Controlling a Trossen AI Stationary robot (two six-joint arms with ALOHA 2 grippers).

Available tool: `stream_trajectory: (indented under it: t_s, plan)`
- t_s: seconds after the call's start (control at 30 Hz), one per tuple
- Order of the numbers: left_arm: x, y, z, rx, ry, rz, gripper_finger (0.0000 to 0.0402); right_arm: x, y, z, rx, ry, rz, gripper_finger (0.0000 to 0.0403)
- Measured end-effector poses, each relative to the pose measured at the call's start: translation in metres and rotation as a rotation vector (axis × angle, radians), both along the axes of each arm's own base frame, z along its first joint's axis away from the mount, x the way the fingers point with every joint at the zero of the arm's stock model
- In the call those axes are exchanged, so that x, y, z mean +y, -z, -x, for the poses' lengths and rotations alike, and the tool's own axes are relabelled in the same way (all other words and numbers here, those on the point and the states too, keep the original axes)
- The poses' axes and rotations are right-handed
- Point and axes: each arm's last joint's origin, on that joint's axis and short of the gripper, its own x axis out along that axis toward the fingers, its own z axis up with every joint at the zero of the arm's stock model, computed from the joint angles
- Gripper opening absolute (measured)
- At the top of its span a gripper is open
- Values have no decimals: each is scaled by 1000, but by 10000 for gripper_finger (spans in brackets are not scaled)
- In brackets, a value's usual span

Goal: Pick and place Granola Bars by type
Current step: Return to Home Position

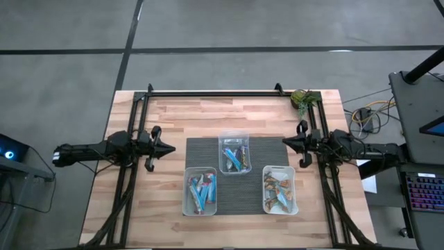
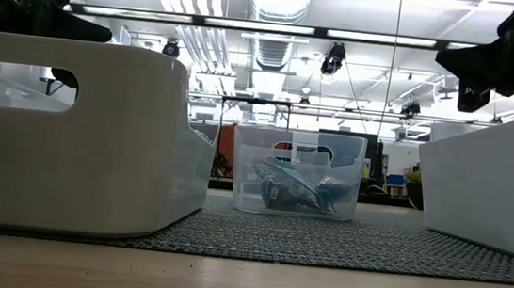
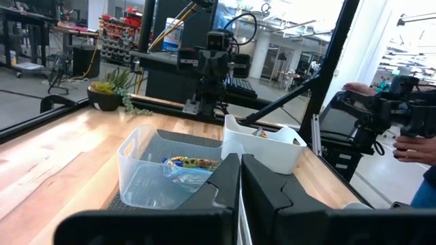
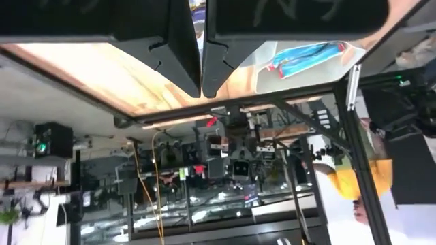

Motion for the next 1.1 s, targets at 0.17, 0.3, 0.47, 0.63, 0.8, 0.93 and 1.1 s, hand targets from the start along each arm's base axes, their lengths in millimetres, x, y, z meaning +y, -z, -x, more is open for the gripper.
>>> stream_trajectory:
  t_s: [0.17,0.3,0.47,0.63,0.8,0.93,1.1]
  plan:
    - [0,0,0,0,0,0,0,0,2,-2,23,-8,-40,9]
    - [0,0,0,0,0,0,0,2,2,0,21,-59,2,9]
    - [0,0,0,0,0,0,0,3,5,0,52,-82,16,9]
    - [0,0,0,0,0,0,0,3,8,0,76,-87,-13,9]
    - [0,0,0,0,0,0,0,4,8,0,80,-92,-10,9]
    - [0,0,0,0,0,0,0,4,11,-1,115,-100,-23,9]
    - [0,0,0,0,0,0,0,4,11,-1,116,-100,-12,9]
